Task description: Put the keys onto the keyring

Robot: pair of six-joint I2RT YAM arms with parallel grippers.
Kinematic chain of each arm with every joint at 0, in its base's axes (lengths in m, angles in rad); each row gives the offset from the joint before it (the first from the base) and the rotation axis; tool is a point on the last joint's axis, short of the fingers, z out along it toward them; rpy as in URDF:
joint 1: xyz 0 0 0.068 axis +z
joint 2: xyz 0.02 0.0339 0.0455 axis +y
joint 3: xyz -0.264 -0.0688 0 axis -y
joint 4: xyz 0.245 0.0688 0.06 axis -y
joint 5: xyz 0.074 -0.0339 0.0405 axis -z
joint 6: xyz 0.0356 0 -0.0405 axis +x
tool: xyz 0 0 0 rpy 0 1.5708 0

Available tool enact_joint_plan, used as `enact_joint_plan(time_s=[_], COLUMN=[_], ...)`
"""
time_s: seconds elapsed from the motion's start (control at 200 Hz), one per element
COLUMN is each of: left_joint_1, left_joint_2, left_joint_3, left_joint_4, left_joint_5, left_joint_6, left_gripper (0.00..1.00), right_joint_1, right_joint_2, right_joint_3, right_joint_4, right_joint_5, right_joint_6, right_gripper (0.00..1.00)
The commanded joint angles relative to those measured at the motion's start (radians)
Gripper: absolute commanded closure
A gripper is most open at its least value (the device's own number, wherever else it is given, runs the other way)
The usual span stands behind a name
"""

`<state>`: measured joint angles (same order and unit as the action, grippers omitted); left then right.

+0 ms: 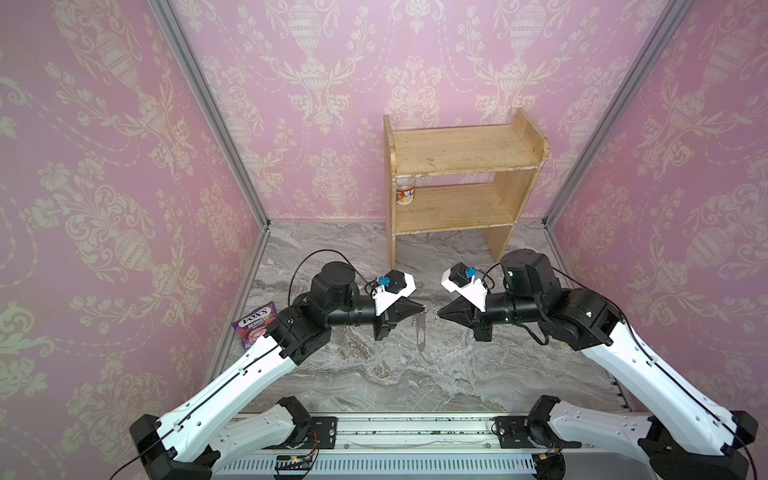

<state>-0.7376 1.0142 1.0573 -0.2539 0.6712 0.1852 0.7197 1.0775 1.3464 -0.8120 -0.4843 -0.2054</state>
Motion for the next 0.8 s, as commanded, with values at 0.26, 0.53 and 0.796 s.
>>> enact_joint_plan(time_s=[0.26, 0.53, 0.796], left_joint_1=[-0.015, -0.022, -0.023], left_joint_2=[-0.020, -0.028, -0.023], left_joint_3=[-0.017, -0.018, -0.005], left_joint_4=[0.025, 0.010, -0.004], left_joint_5=[0.019, 0.015, 0.021], left_joint_6=[0.054, 0.073, 0.087], left_gripper=[1.00, 1.00, 1.00], right_joint_1=[-0.007, -0.007, -0.006], right_joint_2=[0.016, 0.022, 0.024], right_joint_3=[0.032, 0.037, 0.040], right_joint_4=[0.016, 0.029, 0.030], right_joint_5=[-0.030, -0.021, -0.025], right_joint_6=[-0.002, 0.002, 0.000], right_gripper=[1.00, 1.00, 1.00])
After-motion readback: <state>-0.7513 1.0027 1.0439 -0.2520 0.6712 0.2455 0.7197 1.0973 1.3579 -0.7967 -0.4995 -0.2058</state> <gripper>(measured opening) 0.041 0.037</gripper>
